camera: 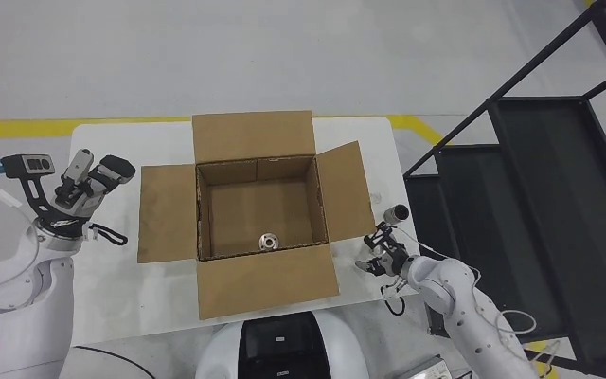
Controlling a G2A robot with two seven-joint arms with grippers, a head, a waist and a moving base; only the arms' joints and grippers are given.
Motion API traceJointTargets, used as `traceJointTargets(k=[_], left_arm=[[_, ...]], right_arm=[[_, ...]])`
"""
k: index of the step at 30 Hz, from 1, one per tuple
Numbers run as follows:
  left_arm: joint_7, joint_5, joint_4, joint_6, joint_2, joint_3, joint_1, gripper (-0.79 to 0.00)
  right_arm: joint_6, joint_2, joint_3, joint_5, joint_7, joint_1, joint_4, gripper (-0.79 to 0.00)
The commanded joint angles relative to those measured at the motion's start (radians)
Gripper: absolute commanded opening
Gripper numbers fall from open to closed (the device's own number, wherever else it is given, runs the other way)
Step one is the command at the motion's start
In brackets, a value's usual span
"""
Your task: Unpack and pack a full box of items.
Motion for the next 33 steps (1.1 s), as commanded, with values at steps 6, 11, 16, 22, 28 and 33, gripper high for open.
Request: traceJointTargets(k=[6, 11, 16, 22, 28, 33], left_arm=[[0.0, 0.0, 0.0, 0.0, 0.0, 0.0, 0.0, 0.0], [0.0, 0.0, 0.0, 0.0, 0.0, 0.0, 0.0, 0.0], [0.0, 0.0, 0.0, 0.0, 0.0, 0.0, 0.0, 0.0], [0.0, 0.0, 0.0, 0.0, 0.0, 0.0, 0.0, 0.0], [0.0, 0.0, 0.0, 0.0, 0.0, 0.0, 0.0, 0.0], [0.0, 0.0, 0.0, 0.0, 0.0, 0.0, 0.0, 0.0]], right_arm=[[-0.004, 0.006, 0.055, 0.041, -0.086, -0.048, -0.003, -0.366], [0.017, 0.009, 0.084, 0.062, -0.075, -0.051, 0.013, -0.422], [0.039, 0.007, 0.072, 0.077, -0.033, -0.016, 0.047, -0.477], [0.045, 0.004, 0.052, 0.084, -0.017, 0.013, 0.086, -0.517], [0.074, 0.003, 0.048, 0.089, -0.031, 0.017, 0.113, -0.493], [0.091, 0.002, 0.049, 0.09, -0.034, 0.027, 0.131, -0.496]])
